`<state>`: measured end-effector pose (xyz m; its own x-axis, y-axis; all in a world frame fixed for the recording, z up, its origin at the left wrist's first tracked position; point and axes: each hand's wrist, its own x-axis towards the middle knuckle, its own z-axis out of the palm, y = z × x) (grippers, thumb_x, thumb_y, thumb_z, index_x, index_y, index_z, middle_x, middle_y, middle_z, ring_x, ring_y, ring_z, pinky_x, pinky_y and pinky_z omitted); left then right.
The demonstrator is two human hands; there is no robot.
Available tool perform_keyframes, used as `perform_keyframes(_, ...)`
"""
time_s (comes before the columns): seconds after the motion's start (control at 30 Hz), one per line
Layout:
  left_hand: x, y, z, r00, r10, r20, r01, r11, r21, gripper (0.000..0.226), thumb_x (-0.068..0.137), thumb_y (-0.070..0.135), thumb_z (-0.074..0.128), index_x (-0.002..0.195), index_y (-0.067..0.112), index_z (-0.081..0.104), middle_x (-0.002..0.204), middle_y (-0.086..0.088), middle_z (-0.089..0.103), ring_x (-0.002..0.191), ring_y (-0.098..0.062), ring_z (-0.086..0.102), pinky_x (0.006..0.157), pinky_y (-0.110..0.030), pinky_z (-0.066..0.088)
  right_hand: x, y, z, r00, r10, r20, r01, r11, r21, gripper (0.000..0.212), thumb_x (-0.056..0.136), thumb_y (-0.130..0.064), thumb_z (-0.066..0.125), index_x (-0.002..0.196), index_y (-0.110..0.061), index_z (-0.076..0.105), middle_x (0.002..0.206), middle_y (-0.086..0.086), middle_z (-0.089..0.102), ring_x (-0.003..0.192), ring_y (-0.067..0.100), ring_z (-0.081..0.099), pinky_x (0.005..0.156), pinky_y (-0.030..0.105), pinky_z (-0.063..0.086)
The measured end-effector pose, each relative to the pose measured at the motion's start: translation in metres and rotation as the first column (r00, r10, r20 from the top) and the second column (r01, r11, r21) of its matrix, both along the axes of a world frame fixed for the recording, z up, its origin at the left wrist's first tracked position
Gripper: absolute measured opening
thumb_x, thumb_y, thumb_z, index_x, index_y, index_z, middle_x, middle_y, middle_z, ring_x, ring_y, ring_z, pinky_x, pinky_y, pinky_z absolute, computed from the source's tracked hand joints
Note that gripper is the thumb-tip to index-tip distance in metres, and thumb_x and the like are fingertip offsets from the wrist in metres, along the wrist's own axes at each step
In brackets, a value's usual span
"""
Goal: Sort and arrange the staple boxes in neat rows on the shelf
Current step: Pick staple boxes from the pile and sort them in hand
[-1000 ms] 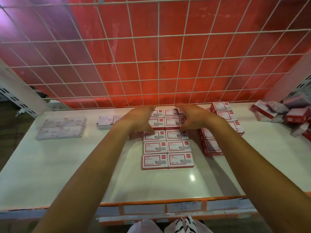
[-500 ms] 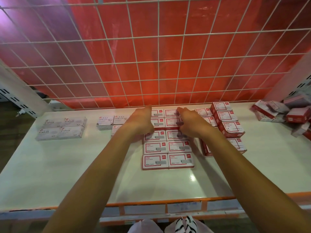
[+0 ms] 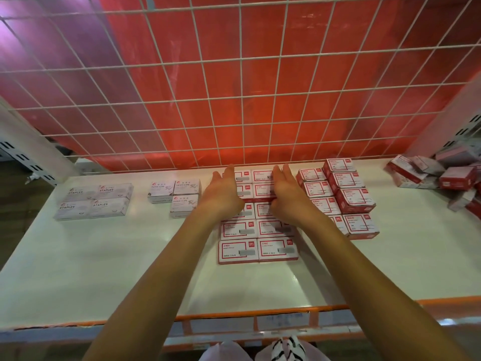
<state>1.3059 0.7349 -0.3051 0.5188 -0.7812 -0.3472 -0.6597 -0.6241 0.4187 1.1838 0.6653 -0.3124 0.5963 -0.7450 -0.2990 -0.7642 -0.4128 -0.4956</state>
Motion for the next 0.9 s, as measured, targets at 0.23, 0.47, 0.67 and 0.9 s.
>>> perform_keyframes(0.23, -0.03, -0.002, 0.007, 0.961, -0.065, 0.268, 0.1, 0.988, -0.121, 0.077, 0.092, 0.027, 0.059, 0.152, 0.022, 0.011, 0.161, -0.005, 0.006, 0.148, -0.023, 0.002, 0.118, -0.039, 0.01, -0.013, 0.003, 0.004, 0.993, 0.118, 0.003, -0.115, 0.965, -0.234, 0.076, 0.091, -0.013, 0.055, 0.151, -0.015, 0.009, 0.159, 0.007, 0.001, 0.146, 0.025, -0.004, 0.119, 0.041, 0.005)
perform_keyframes(0.47, -0.066, -0.021, 0.017, 0.895, -0.185, 0.405, 0.275, 0.945, -0.175, 0.074, 0.091, 0.026, 0.057, 0.152, 0.018, 0.014, 0.16, -0.005, 0.013, 0.147, -0.026, 0.006, 0.12, -0.041, 0.014, -0.045, 0.0, 0.017, 0.993, 0.113, 0.044, -0.087, 0.916, -0.391, 0.072, 0.093, -0.024, 0.054, 0.15, -0.014, 0.012, 0.159, 0.012, 0.005, 0.146, 0.028, 0.001, 0.117, 0.037, 0.003)
perform_keyframes(0.67, -0.11, -0.049, 0.025, 0.853, -0.245, 0.461, 0.397, 0.878, -0.268, 0.066, 0.091, 0.023, 0.053, 0.15, 0.018, 0.023, 0.156, -0.005, 0.024, 0.145, -0.027, 0.013, 0.118, -0.04, 0.016, -0.09, -0.02, 0.028, 0.995, 0.02, 0.093, 0.018, 0.92, -0.391, 0.074, 0.092, -0.018, 0.056, 0.151, -0.018, 0.011, 0.159, 0.01, 0.004, 0.146, 0.027, 0.001, 0.117, 0.036, 0.002)
perform_keyframes(0.9, -0.167, -0.088, 0.027, 0.811, -0.324, 0.488, 0.512, 0.796, -0.322, 0.062, 0.088, 0.018, 0.055, 0.146, 0.017, 0.033, 0.15, -0.004, 0.034, 0.141, -0.026, 0.022, 0.117, -0.039, 0.02, -0.153, -0.05, 0.026, 0.971, -0.113, 0.211, 0.195, 0.885, -0.423, 0.061, 0.086, -0.013, 0.058, 0.143, -0.013, 0.036, 0.15, 0.013, 0.031, 0.138, 0.029, 0.022, 0.113, 0.036, 0.019)
